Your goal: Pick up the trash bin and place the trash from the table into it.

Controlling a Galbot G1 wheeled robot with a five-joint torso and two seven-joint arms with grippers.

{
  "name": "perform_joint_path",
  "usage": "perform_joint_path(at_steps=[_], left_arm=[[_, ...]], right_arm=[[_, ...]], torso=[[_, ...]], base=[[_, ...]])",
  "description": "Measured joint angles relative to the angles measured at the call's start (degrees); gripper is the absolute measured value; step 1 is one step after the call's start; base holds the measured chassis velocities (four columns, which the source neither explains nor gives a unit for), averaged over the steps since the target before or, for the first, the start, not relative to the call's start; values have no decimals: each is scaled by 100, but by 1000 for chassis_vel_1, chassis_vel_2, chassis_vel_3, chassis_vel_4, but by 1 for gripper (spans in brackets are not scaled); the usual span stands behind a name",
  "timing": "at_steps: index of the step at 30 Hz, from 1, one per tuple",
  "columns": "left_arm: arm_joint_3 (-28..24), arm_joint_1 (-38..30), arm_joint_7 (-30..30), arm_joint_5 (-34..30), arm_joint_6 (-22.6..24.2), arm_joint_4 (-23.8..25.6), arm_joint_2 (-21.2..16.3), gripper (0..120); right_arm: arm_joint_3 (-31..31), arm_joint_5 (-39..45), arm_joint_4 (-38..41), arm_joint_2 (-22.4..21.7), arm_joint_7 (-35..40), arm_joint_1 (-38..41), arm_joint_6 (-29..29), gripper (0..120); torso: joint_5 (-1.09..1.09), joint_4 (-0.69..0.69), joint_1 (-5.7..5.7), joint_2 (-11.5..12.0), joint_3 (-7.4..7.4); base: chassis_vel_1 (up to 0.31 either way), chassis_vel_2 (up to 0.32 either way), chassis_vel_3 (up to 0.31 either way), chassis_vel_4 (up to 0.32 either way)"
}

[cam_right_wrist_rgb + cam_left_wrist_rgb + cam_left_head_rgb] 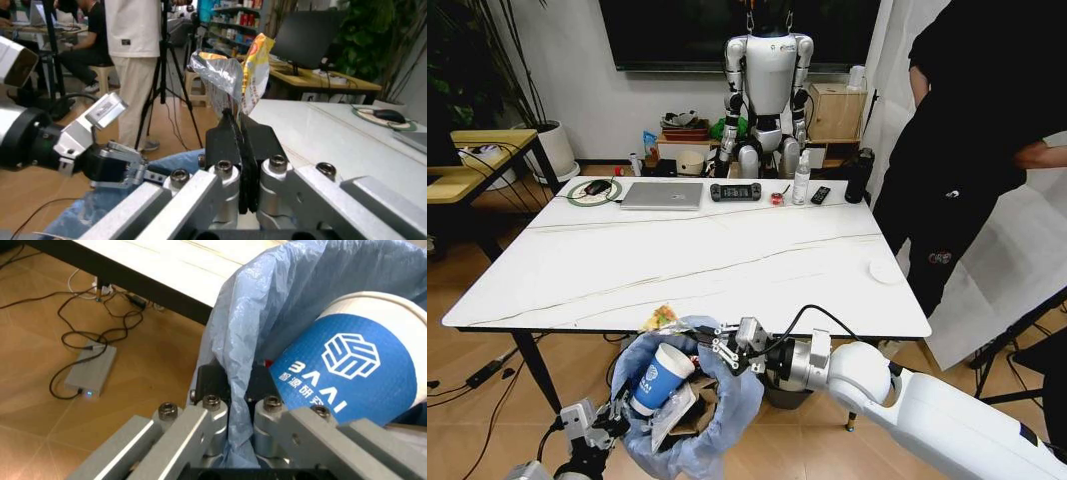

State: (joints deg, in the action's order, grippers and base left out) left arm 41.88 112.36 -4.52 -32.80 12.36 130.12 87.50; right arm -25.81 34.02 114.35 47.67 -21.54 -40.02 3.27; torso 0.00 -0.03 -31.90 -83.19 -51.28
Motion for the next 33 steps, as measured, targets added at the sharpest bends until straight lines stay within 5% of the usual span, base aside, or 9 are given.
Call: perform_joint_path(at_steps=[9,15,33], left_arm=[[7,20,0,5,1,40,5,0],[9,-2,4,4,5,41,15,0],[-10,-56,47,-11,33,-14,8,0]], right_arm=[[-144,65,546,-201,653,-23,-1307,0],[-153,192,867,-359,734,-181,-1476,0],[60,91,999,-396,1012,-493,-1385,65]], torso=[[0,0,0,0,0],[0,-1,0,0,0],[0,0,0,0,0]], base=[[0,0,0,0],[0,0,0,0],[0,0,0,0]])
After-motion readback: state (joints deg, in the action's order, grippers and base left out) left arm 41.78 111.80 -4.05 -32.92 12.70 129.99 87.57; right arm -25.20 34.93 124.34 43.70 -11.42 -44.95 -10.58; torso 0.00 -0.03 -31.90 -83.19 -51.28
